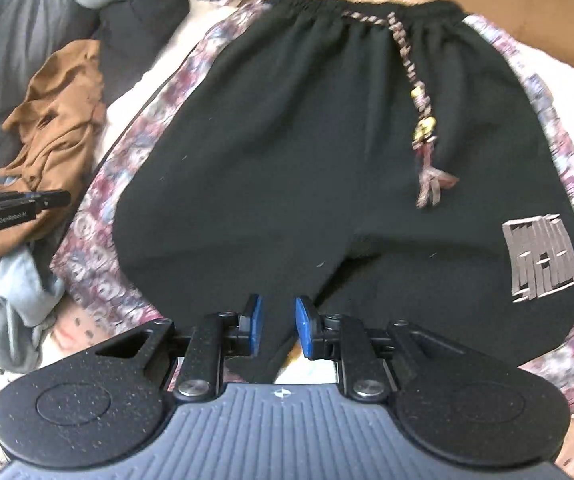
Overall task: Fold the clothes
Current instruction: 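Open the right tool, release the shorts hem and lift it away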
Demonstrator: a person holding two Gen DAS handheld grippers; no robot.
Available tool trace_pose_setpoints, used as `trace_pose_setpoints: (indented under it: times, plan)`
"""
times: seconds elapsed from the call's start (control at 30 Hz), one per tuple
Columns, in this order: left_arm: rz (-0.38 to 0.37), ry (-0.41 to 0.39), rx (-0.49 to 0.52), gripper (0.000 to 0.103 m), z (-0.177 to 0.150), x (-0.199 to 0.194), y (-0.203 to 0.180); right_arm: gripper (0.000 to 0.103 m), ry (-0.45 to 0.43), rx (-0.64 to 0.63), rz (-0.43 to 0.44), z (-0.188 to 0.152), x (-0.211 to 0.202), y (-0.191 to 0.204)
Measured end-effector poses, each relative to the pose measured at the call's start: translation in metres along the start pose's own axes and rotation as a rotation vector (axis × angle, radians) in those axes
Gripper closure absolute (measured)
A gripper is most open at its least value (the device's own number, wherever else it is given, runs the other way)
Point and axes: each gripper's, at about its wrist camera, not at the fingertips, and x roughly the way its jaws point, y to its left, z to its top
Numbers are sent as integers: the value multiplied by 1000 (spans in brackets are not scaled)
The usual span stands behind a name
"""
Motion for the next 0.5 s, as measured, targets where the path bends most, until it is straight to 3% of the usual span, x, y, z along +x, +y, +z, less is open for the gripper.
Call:
trace_pose_setpoints:
  times: [0.37,0.43,0.5]
  plan:
    - [24,-93,39,92,56,33,-15,76,-51,-48,-60,28,-27,-45]
    - [6,-107,37,91,62,42,-16,69,-61,-56,-71,33,-32,-53]
    - [7,-118,51,86,67,51,-18,69,-70,-65,-82,39,-37,-61]
